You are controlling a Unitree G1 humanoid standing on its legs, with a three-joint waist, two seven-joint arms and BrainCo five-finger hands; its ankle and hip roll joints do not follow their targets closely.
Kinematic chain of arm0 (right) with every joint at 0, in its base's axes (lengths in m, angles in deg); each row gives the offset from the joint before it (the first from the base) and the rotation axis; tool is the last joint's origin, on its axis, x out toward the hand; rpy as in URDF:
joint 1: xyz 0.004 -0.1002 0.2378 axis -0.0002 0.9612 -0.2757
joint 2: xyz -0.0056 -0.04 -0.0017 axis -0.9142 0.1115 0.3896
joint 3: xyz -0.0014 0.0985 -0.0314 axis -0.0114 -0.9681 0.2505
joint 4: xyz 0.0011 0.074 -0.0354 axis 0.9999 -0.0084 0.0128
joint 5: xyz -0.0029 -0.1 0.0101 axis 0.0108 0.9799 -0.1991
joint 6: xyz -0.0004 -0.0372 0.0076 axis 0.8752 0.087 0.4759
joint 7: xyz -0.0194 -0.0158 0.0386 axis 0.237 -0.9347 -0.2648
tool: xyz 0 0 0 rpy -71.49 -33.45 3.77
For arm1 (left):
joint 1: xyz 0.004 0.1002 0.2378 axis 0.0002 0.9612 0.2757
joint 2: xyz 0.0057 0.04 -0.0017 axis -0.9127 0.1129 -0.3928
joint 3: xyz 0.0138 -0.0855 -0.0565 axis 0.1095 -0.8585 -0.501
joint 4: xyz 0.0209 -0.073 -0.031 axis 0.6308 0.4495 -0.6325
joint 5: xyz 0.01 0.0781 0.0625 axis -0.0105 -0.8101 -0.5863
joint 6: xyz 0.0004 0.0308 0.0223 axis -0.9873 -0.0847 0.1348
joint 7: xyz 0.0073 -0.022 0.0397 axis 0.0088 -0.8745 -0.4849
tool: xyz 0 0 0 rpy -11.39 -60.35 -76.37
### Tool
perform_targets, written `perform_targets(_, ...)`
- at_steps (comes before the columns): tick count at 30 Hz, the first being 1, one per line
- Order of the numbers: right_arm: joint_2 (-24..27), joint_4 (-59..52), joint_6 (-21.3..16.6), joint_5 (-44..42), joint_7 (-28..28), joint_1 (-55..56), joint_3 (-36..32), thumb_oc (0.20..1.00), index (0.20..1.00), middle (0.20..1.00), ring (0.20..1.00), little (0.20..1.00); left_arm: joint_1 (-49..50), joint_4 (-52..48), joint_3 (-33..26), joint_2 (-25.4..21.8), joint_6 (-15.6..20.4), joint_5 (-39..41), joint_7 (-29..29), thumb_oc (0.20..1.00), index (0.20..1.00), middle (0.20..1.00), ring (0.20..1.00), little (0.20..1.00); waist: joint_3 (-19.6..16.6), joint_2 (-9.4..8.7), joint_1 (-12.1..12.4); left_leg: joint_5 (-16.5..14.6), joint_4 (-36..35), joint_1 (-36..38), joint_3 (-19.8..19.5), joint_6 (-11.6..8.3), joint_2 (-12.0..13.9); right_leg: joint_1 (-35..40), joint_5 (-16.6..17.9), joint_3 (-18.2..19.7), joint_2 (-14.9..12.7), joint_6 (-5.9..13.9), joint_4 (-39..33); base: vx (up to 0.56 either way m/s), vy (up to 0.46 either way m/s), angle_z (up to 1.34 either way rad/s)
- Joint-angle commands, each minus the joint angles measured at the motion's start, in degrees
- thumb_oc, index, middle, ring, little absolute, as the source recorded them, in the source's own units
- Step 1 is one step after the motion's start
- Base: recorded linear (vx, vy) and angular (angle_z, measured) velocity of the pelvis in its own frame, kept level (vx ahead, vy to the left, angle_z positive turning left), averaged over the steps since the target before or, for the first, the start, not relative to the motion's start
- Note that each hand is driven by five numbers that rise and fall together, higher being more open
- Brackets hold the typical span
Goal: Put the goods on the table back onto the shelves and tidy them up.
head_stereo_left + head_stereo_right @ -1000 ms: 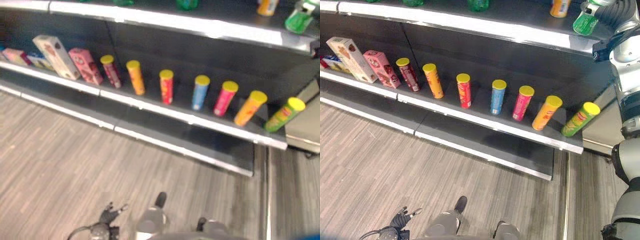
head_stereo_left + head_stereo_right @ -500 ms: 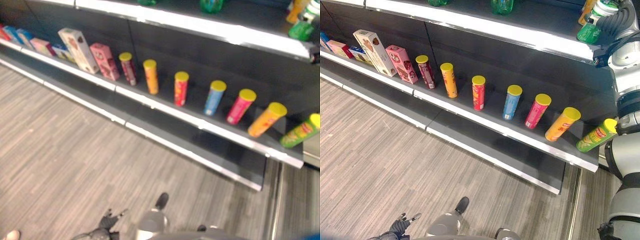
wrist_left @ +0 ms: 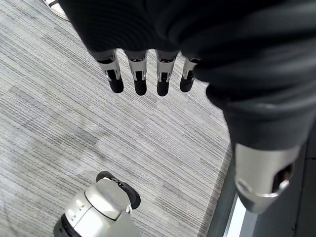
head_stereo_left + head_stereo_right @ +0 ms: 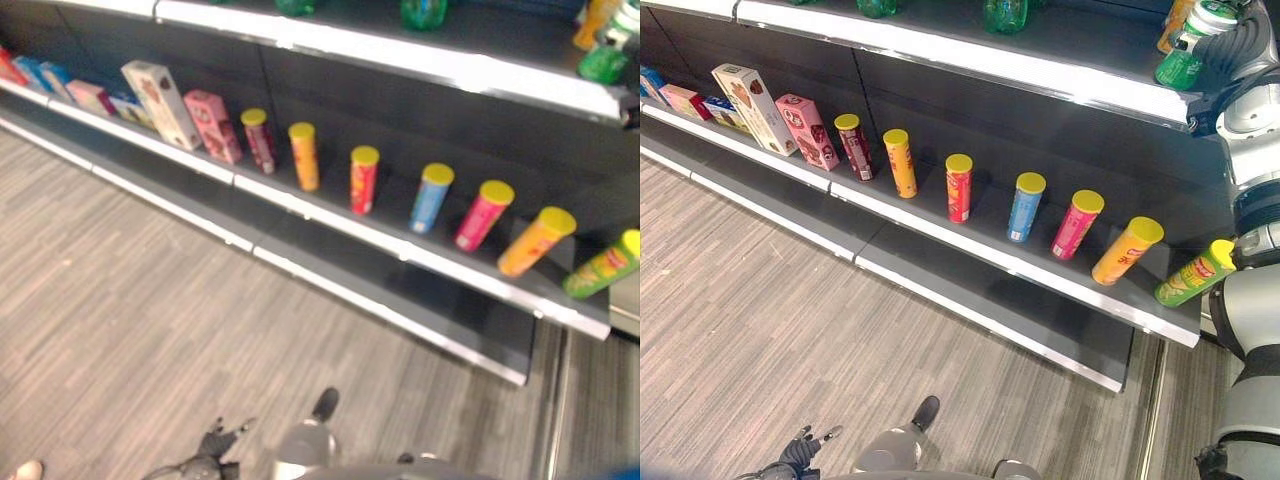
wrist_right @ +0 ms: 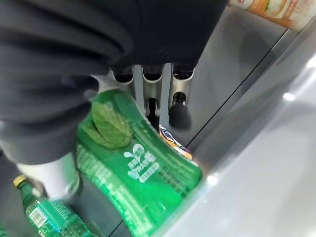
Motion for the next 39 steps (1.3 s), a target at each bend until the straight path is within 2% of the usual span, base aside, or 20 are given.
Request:
perform_targets(1,0.4,0.0,-1.8,0.7,1.6,-8.3,3.9,1.0,1.0,1.0,1.0,1.0,-1.5,0.2,-1.0,-2.7,1.5,0.9,-1.1,1.0,1.0,1.0,1.0,1.0,-1.2,-3.81,0.0,-13.6,7.5,2.9,8.1,-3.51,4.2,-6.0,0.0,1.5,-4.3,1.64,2.2,0.0,0.0,0.0)
perform_targets(8,1.7,0.6,-1.8,1.5,2.9,-11.0,5.8,1.0,1.0,1.0,1.0,1.0,-1.6,-2.5,0.6,-2.3,1.9,0.7,-1.3,1.0,1.0,1.0,1.0,1.0,-1.3,-3.99,-0.1,-13.4,7.1,3.0,8.2,-3.56,4.4,-5.8,-0.1,1.2,-4.3,1.67,2.0,0.0,0.0,0.0)
perform_targets(12,6.1,-2.5,-2.7,1.9,6.4,-14.0,7.0,1.0,1.0,1.0,1.0,1.0,-0.5,-6.7,1.1,-2.2,1.8,0.8,-1.7,1.0,1.0,1.0,1.0,1.0,-1.0,-3.8,-0.6,-13.5,7.2,2.8,8.6,-3.44,4.5,-6.1,0.2,1.6,-4.2,1.9,1.9,-0.01,0.032,0.02)
perform_targets(14,10.0,-10.1,-3.7,2.2,9.7,-13.8,5.8,1.0,1.0,1.0,1.0,1.0,0.0,-8.1,0.6,-2.1,1.5,0.4,-2.3,1.0,1.0,1.0,1.0,1.0,-0.8,-3.55,-1.6,-13.7,7.3,2.7,9.2,-3.22,4.6,-6.5,0.5,2.3,-4.2,2.18,1.7,-0.02,0.066,0.02)
perform_targets(16,13.7,-21.5,-4.6,2.5,12.9,-10.0,1.2,1.0,1.0,1.0,1.0,1.0,0.7,-9.9,-0.3,-1.6,1.1,0.0,-2.9,1.0,1.0,1.0,1.0,1.0,-0.6,-2.99,-2.9,-14.1,7.6,2.7,9.8,-2.85,4.7,-7.0,0.9,3.3,-4.2,2.51,1.5,-0.02,0.086,-0.05)
perform_targets(17,14.8,-28.1,-5.7,0.8,14.2,-5.0,-4.7,1.0,1.0,1.0,1.0,1.0,1.2,-10.8,-0.7,-1.0,0.8,-0.1,-3.4,1.0,1.0,1.0,1.0,1.0,-0.4,-2.69,-3.7,-14.5,7.9,2.8,10.3,-2.59,4.7,-7.2,1.2,4.1,-4.2,2.77,1.3,-0.01,0.091,-0.18)
perform_targets(18,15.1,-33.4,-6.7,0.3,14.8,-0.9,-8.9,1.0,1.0,1.0,1.0,1.0,1.6,-11.5,-1.3,-0.5,0.7,-0.2,-3.4,1.0,1.0,1.0,1.0,1.0,-0.3,-2.46,-4.3,-14.9,8.3,2.8,10.7,-2.43,4.8,-7.4,1.4,4.6,-4.2,2.93,1.3,-0.01,0.086,-0.28)
perform_targets(20,15.0,-45.8,-8.4,0.4,14.9,13.2,-21.7,1.0,1.0,1.0,1.0,1.0,2.2,-13.1,-2.2,-1.0,0.1,-1.0,-3.2,1.0,1.0,1.0,1.0,1.0,-0.6,-3.29,-5.4,-15.8,8.9,3.0,12.0,-1.93,4.9,-8.0,1.9,6.4,-4.2,3.42,1.2,-0.01,0.084,-0.36)
perform_targets(22,13.5,-50.5,-9.9,-1.6,13.5,17.3,-24.9,1.0,1.0,1.0,1.0,1.0,2.3,-13.6,-2.5,-0.4,0.0,-1.2,-3.0,1.0,1.0,1.0,1.0,1.0,-0.5,-3.06,-6.6,-16.1,9.0,3.1,12.6,-1.7,4.9,-8.4,2.2,7.4,-4.2,3.59,1.2,-0.01,0.066,-0.34)
perform_targets(23,12.0,-55.9,-11.1,-3.0,11.7,23.8,-30.2,1.0,1.0,1.0,1.0,1.0,2.5,-14.1,-2.7,-1.0,-0.1,-1.6,-2.7,1.0,1.0,1.0,1.0,1.0,-0.7,-3.86,-6.5,-16.6,9.3,3.3,13.7,-1.44,5.1,-8.8,2.5,8.4,-4.0,3.74,1.0,-0.02,0.072,-0.5)
perform_targets(25,9.1,-62.4,-12.5,-6.4,7.6,31.1,-33.7,1.0,1.0,1.0,1.0,1.0,2.6,-14.7,-3.4,-1.3,-0.4,-2.4,-2.1,1.0,1.0,1.0,1.0,1.0,-0.7,-4.57,-7.2,-17.5,9.8,4.0,16.1,-0.85,5.2,-9.7,3.2,11.0,-3.7,4.16,0.7,-0.05,0.132,-0.63)
perform_targets(26,5.3,-67.9,-13.3,-11.5,2.0,36.2,-34.1,1.0,1.0,1.0,1.0,1.0,2.8,-15.9,-4.2,-1.2,-0.5,-2.6,-1.6,1.0,1.0,1.0,1.0,1.0,-0.6,-4.94,-8.2,-18.2,10.4,4.4,18.2,-0.2,5.3,-10.4,4.1,13.5,-3.4,4.48,0.2,-0.07,0.154,-1.01)
perform_targets(29,-1.3,-74.6,-13.4,-21.0,-7.6,45.0,-34.0,1.0,1.0,1.0,1.0,1.0,2.7,-15.2,-5.5,-1.4,-0.4,-4.1,-0.1,1.0,1.0,1.0,1.0,1.0,-0.2,-5.21,-9.7,-18.9,10.8,5.3,21.2,0.18,5.4,-11.5,5.1,16.4,-2.9,4.93,0.0,-0.05,0.119,-1.12)
perform_targets(31,-6.7,-77.4,-11.5,-27.4,-14.5,51.9,-32.7,1.0,1.0,1.0,1.0,1.0,2.3,-13.9,-6.0,-1.2,-0.3,-5.1,0.8,1.0,1.0,1.0,1.0,1.0,0.0,-5.41,-10.4,-19.2,11.0,5.9,23.2,0.44,5.4,-11.9,5.7,18.1,-2.8,5.1,-0.2,-0.03,0.081,-0.43)
perform_targets(32,-6.7,-77.4,-11.5,-27.4,-14.5,52.0,-32.7,1.0,1.0,1.0,1.0,1.0,2.3,-13.9,-6.0,-1.2,-0.3,-5.1,0.8,1.0,1.0,1.0,1.0,1.0,0.0,-5.42,-10.3,-19.2,11.0,5.9,23.2,0.44,5.4,-11.9,5.7,18.1,-2.7,5.1,-0.2,-0.02,0.085,-0.53)
perform_targets(33,-9.3,-79.3,-8.2,-30.2,-20.4,59.5,-30.4,1.0,1.0,1.0,1.0,1.0,1.6,-12.6,-7.4,-1.4,-0.1,-6.3,1.8,1.0,1.0,1.0,1.0,1.0,0.3,-5.42,-11.6,-19.4,11.0,6.4,24.4,0.54,5.5,-12.2,5.9,19.4,-2.7,5.26,-0.1,-0.02,0.078,-0.46)
perform_targets(34,-10.3,-79.3,-6.1,-31.4,-23.1,64.1,-28.9,1.0,1.0,1.0,1.0,1.0,1.4,-12.0,-8.2,-1.6,0.1,-6.4,2.0,1.0,1.0,1.0,1.0,1.0,0.3,-5.49,-12.1,-19.5,11.0,6.7,25.1,0.55,5.5,-12.3,6.0,19.9,-2.7,5.37,-0.1,-0.03,0.102,-0.39)
perform_targets(37,-10.2,-73.6,-2.0,-24.4,-27.5,74.7,-25.6,1.0,1.0,1.0,1.0,1.0,0.9,-10.6,-9.7,-1.3,0.3,-7.7,3.4,1.0,1.0,1.0,1.0,1.0,0.7,-5.57,-13.8,-19.6,10.8,7.4,26.4,0.54,5.6,-12.5,6.2,21.0,-2.8,5.48,-0.2,-0.03,0.061,-0.24)
perform_targets(38,-13.0,-64.4,-0.8,-16.1,-26.7,78.6,-23.4,1.0,1.0,1.0,1.0,1.0,0.1,-9.4,-9.2,-1.1,0.4,-8.5,3.8,1.0,1.0,1.0,1.0,1.0,1.0,-5.5,-14.6,-19.6,10.9,7.6,26.9,0.52,5.6,-12.5,6.3,21.4,-2.8,5.5,-0.1,-0.03,0.044,-0.24)
perform_targets(39,-13.0,-64.3,-0.9,-16.1,-26.7,78.5,-23.3,1.0,1.0,1.0,1.0,1.0,0.1,-9.4,-9.3,-1.1,0.4,-8.5,3.8,1.0,1.0,1.0,1.0,1.0,1.0,-5.53,-14.6,-19.6,10.9,7.6,27.0,0.52,5.6,-12.6,6.3,21.4,-2.8,5.5,0.0,-0.03,0.035,-0.17)
